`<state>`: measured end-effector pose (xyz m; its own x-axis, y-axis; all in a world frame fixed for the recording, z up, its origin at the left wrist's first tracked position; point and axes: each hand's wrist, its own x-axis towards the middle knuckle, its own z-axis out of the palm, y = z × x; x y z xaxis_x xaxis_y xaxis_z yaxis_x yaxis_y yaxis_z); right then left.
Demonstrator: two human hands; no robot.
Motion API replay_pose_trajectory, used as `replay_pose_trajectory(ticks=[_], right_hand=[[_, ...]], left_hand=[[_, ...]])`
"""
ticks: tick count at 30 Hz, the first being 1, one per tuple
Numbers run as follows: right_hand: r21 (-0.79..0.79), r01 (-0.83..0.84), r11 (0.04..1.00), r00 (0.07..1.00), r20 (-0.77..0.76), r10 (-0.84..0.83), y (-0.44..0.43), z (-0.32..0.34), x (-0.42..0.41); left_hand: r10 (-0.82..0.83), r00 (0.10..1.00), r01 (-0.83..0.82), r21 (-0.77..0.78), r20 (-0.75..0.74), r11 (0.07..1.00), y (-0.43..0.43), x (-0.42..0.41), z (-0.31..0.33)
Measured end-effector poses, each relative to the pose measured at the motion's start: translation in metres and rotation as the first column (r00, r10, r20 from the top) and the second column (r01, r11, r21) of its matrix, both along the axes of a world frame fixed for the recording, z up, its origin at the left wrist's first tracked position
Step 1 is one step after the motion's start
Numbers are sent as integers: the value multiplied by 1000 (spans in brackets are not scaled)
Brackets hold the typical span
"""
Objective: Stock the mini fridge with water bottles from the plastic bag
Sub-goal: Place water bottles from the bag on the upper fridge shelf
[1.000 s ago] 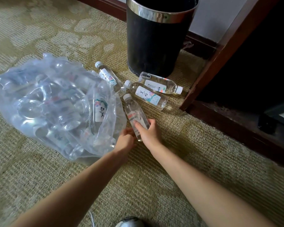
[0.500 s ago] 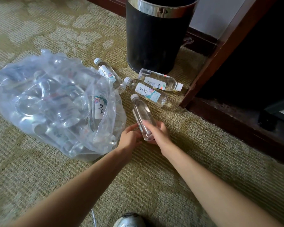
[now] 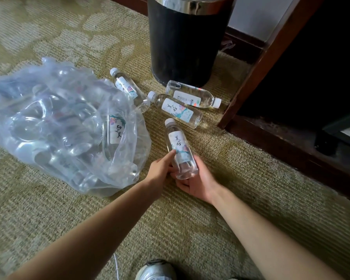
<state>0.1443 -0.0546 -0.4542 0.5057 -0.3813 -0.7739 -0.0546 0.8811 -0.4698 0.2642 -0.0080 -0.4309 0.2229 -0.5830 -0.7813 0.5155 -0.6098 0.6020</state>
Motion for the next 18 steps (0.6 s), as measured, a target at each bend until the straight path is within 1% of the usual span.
replay_pose_trajectory(ticks=[3, 6, 7, 9, 10, 11, 14, 18], right_hand=[[-77, -92, 993, 991, -109, 84, 3, -1, 3], [-212, -252, 944, 944, -270, 191, -3, 9, 7], [-257, -288, 923, 923, -332, 196, -4, 12, 9], [-346, -335, 876, 869, -472, 146, -5, 14, 14], [-383, -354, 853, 849, -514, 121, -5, 15, 15], [-405, -352, 844, 848, -520, 103, -4, 16, 16], [-407, -262, 875, 899, -432, 68, -3, 13, 17], [-405, -281, 870, 928, -346, 138, -3, 8, 6]], left_hand=[[56, 998, -55, 36, -32, 998, -2, -3, 2], [98, 993, -97, 29, -58, 995, -1, 0, 0], [98, 994, -97, 29, -54, 995, 0, 1, 0], [94, 994, -93, 28, -49, 995, 1, 2, 0], [92, 994, -91, 28, -56, 995, 1, 1, -1], [90, 993, -88, 29, -70, 996, 2, 0, -1], [74, 993, -72, 24, -96, 997, 5, -2, -3], [91, 992, -91, 9, -90, 996, 8, -5, -5]])
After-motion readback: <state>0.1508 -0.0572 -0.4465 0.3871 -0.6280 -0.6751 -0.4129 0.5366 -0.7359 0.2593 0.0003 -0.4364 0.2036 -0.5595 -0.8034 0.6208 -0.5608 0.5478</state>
